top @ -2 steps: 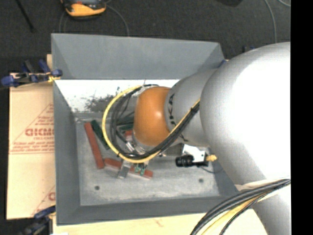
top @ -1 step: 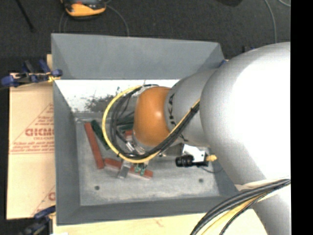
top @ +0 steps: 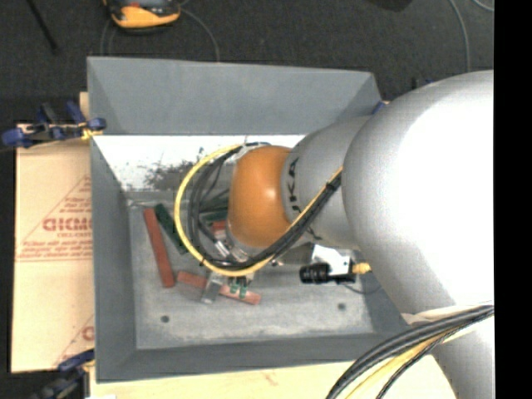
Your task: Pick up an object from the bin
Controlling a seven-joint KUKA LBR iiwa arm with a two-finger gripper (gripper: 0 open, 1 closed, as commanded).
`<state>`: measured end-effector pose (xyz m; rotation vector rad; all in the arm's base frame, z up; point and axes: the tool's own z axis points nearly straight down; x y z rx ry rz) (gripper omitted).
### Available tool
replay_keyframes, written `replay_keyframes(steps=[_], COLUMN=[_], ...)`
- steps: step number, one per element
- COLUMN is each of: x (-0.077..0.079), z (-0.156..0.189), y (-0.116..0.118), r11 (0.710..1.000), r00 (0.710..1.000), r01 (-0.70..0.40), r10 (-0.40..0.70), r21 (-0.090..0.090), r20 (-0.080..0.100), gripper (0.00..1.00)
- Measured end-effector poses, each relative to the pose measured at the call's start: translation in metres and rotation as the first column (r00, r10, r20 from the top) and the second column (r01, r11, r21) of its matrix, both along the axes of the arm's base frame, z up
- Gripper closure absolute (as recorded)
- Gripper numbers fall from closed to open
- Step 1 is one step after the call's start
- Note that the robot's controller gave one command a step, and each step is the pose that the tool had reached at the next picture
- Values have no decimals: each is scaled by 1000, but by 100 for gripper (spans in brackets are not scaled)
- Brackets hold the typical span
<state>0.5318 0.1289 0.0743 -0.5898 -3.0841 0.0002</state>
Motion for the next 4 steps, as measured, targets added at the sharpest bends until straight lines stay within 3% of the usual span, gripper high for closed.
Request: replay_keyframes(steps=[2, 4], x=[2, -1], z=[29, 55], y=[0, -2], r11=[1000, 1000], r00=[1000, 1000], r01=[-1, -3], r10=[1, 3], r21=[2, -1], r20=[7, -6], gripper=[100, 100])
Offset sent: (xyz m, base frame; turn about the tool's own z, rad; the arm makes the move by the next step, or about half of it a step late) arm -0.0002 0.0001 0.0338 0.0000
